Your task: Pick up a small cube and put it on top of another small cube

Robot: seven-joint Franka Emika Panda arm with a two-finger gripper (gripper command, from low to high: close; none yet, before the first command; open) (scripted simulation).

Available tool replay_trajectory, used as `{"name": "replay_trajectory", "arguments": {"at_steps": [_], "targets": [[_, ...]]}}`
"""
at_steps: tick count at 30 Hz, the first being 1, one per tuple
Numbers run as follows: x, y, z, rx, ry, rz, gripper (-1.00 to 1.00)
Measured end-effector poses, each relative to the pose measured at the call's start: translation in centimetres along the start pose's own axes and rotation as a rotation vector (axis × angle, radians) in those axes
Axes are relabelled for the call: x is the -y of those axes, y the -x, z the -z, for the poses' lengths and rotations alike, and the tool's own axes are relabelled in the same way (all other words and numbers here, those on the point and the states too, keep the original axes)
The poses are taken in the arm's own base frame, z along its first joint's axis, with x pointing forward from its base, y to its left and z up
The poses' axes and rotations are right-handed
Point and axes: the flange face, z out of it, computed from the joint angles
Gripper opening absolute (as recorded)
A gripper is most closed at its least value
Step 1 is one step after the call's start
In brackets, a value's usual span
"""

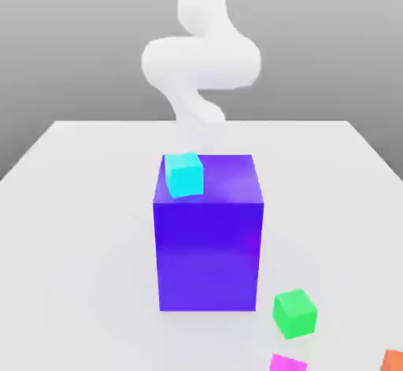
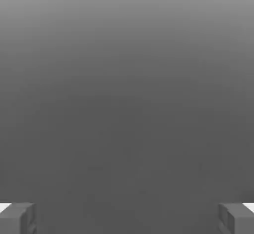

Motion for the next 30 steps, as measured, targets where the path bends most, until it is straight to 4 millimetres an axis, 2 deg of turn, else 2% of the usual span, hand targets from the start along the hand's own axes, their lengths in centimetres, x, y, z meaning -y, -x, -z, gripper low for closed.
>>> {"name": "replay_trajectory", "arguments": {"at_steps": [6, 12, 16, 20, 25, 30], "targets": [[0.7, 0.8, -10.9, 0.196, 0.009, 0.190, 0.00], [0.7, 4.1, -21.4, 0.362, 0.026, 0.379, 0.00], [0.1, 7.3, -27.9, 0.459, 0.042, 0.509, 0.00], [-0.8, 11.4, -33.8, 0.550, 0.061, 0.654, 0.00], [-3.5, 15.9, -40.2, 0.645, 0.102, 0.824, 0.00], [-6.8, 20.6, -45.5, 0.731, 0.151, 1.015, 0.00]]}}
